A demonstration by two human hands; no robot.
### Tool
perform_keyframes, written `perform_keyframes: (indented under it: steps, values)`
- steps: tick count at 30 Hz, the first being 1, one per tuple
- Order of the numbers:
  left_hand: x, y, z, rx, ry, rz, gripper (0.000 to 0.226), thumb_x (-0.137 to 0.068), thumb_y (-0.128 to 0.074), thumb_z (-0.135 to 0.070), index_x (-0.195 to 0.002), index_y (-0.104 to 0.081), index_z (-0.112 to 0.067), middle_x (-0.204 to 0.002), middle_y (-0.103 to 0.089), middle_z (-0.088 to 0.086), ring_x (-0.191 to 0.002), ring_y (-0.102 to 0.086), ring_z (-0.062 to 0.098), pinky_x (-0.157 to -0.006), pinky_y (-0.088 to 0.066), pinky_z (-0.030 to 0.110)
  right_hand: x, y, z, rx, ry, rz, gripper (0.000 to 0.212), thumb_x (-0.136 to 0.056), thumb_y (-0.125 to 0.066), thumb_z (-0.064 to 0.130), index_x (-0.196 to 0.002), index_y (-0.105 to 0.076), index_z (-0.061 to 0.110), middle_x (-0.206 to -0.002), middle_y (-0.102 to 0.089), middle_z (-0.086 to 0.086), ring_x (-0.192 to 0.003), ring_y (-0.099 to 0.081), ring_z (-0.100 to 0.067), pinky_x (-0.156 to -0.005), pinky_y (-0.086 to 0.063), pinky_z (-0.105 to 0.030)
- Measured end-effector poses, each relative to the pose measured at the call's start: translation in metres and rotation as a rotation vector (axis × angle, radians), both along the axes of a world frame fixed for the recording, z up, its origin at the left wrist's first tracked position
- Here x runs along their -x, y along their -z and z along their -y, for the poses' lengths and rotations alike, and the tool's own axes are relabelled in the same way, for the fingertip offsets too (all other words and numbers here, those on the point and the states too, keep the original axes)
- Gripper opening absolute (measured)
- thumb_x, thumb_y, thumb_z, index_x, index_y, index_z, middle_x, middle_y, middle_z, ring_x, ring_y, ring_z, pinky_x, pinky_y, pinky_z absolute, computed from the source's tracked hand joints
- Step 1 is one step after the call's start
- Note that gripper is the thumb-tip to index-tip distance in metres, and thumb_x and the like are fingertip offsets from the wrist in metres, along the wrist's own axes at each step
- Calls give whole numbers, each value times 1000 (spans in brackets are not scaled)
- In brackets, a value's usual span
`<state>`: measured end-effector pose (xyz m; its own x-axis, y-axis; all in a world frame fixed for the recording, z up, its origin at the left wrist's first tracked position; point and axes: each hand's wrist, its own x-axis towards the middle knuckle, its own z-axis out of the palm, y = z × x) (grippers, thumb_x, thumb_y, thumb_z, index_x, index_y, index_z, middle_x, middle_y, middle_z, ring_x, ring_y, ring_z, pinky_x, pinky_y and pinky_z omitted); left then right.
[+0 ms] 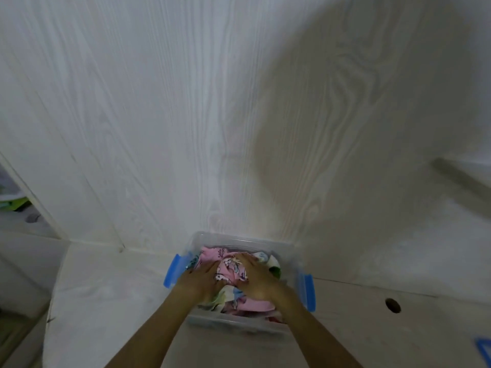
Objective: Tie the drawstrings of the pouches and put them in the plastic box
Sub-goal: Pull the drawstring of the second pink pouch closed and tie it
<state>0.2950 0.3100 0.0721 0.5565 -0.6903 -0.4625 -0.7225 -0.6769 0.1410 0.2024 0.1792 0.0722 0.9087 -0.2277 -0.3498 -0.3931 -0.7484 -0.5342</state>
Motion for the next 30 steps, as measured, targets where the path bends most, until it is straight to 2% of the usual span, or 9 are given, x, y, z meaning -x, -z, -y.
perform_keyframes:
  steps: [2, 5, 7, 11, 16, 21, 24, 27, 30]
  values:
    - [2, -13, 0, 26, 13, -10, 59, -99, -38, -35, -150, -11, -25, -154, -29, 0, -133, -40, 22, -106, -36, 33, -2, -11, 5, -132, -2, 4, 68, -93, -56, 26, -149, -18, 18, -156, -21, -2, -143, -21, -21, -116, -20, -30]
    - [4, -36, -5, 173, -53, 20, 48, -93, -47, -45, -138, -37, -33, -136, -53, -6, -118, -54, 17, -91, -43, 28, 8, -23, 18, -308, 53, 88, 66, -83, -70, 20, -141, -37, 17, -141, -42, -2, -130, -42, -18, -106, -36, -25]
    - [12, -56, -3, 340, -90, 156, 39, -89, -51, -40, -128, -45, -40, -124, -61, -11, -108, -60, 15, -82, -46, 28, 26, -27, 35, -259, 145, 266, 54, -77, -74, 25, -127, -56, 17, -128, -54, -4, -117, -54, -16, -99, -46, -28]
    - [65, -93, 41, 652, -96, 208, 29, -91, -50, -30, -117, -59, -35, -119, -65, -9, -108, -62, 18, -82, -47, 28, 95, -47, 72, -222, 341, 512, 18, -87, -63, 5, -97, -72, 18, -99, -69, 1, -88, -65, -11, -80, -50, -20]
    - [156, -81, 141, 604, -11, -99, 25, -94, -46, -26, -110, -65, -27, -111, -68, -5, -102, -63, 18, -84, -47, 27, 224, -47, 136, -136, 666, 469, 39, -84, -52, -6, -80, -69, 29, -74, -68, 9, -68, -63, -10, -74, -53, -26]
    - [261, -21, 241, 378, -182, -677, 14, -95, -49, -18, -97, -59, -9, -112, -61, 9, -95, -59, 23, -66, -47, 25, 359, 7, 193, 61, 1004, 231, 21, -89, -57, 8, -96, -66, 25, -110, -67, -6, -96, -64, -21, -87, -50, -33]
    - [309, 18, 284, 263, -240, -799, 15, -95, -47, -5, -104, -56, 2, -132, -50, 17, -109, -53, 26, -75, -48, 25, 418, 38, 209, 159, 1122, -99, 53, -92, -53, 26, -141, -35, 15, -145, -38, -10, -132, -38, -27, -105, -35, -34]
    - [351, 46, 309, 212, -453, -884, 8, -96, -48, -10, -92, -52, -4, -90, -51, 10, -80, -50, 20, -71, -45, 29, 459, 58, 227, 268, 1201, -296, 74, -95, -42, 46, -150, -5, 15, -158, -6, -11, -145, -9, -30, -113, -23, -40]
    - [385, 64, 334, 202, -578, -1012, 16, -93, -54, -11, -106, -51, -2, -78, -51, 10, -64, -48, 16, -57, -43, 26, 474, 75, 242, 129, 1166, -336, 77, -94, -38, 53, -151, 4, 22, -159, 8, -6, -146, 3, -30, -117, -13, -44]
